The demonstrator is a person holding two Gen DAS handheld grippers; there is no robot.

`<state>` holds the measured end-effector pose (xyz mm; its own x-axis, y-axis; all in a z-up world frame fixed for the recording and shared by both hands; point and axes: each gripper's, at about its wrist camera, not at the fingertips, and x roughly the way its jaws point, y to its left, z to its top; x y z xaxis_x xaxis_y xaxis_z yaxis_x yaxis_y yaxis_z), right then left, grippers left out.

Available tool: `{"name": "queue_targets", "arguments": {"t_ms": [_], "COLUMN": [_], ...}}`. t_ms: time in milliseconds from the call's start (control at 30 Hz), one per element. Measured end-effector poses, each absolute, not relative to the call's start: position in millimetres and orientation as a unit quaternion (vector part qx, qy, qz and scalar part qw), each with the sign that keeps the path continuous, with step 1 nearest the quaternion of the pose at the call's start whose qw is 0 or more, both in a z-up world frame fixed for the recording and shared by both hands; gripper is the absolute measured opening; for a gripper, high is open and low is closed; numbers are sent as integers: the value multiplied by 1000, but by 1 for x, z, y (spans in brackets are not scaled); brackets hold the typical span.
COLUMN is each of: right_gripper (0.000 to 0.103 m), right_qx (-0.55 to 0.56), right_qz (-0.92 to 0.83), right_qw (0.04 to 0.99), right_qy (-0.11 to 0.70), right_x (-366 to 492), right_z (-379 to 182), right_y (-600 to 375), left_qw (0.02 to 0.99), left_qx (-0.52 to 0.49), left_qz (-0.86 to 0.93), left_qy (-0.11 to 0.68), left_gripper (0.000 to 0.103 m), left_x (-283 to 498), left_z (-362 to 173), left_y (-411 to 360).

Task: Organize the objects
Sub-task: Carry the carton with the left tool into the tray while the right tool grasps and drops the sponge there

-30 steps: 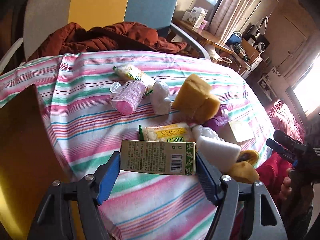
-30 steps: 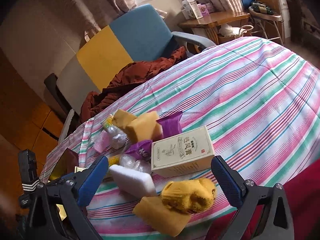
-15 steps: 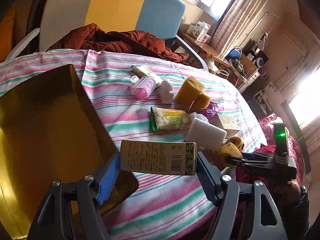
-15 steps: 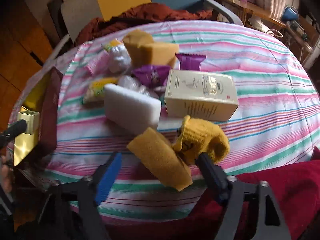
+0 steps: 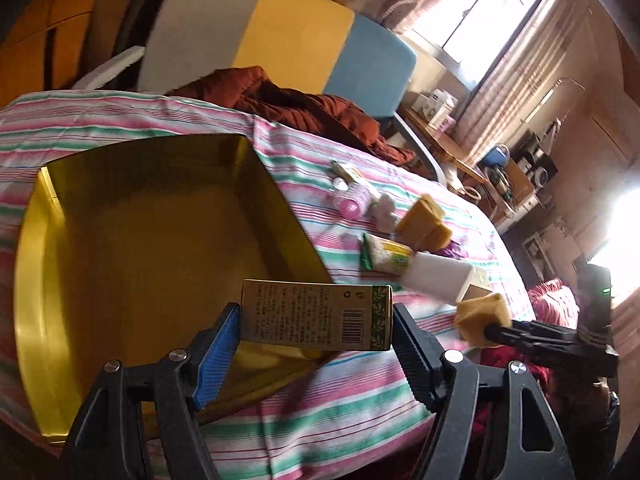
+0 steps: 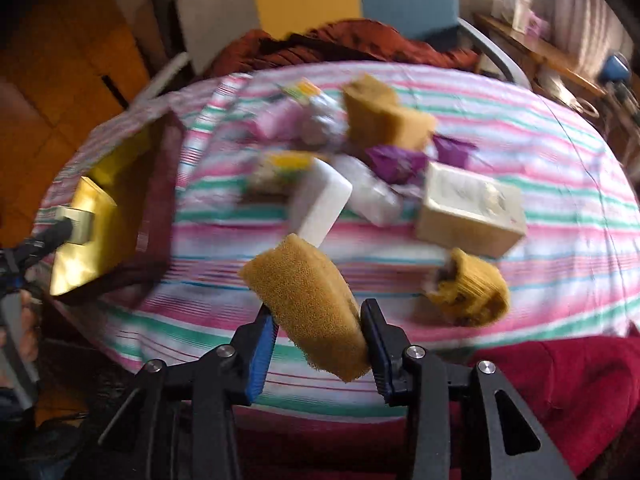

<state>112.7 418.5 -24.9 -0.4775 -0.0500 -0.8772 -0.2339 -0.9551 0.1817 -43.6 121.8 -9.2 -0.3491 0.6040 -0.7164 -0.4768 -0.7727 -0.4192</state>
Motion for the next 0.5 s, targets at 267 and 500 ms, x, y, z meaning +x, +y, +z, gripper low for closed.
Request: {"name": "queue_targets", "arguments": {"t_ms": [267, 500], "right_gripper": [43, 48], "right_qx": [-457, -471], "right_qz": [874, 863], "right_qw": [-100, -164], "right_qy": [135, 84], "right_x": [43, -25], "right_z": [13, 6], "right_y": [319, 223], "left_qw": [236, 156], "left_qx": [-445, -441], "left_qz": [861, 883], "left_qy": [-67, -42], "left_gripper": [75, 81], "left_x": [-51, -58], "left_z": [-14, -24], "left_y": [55, 16]}}
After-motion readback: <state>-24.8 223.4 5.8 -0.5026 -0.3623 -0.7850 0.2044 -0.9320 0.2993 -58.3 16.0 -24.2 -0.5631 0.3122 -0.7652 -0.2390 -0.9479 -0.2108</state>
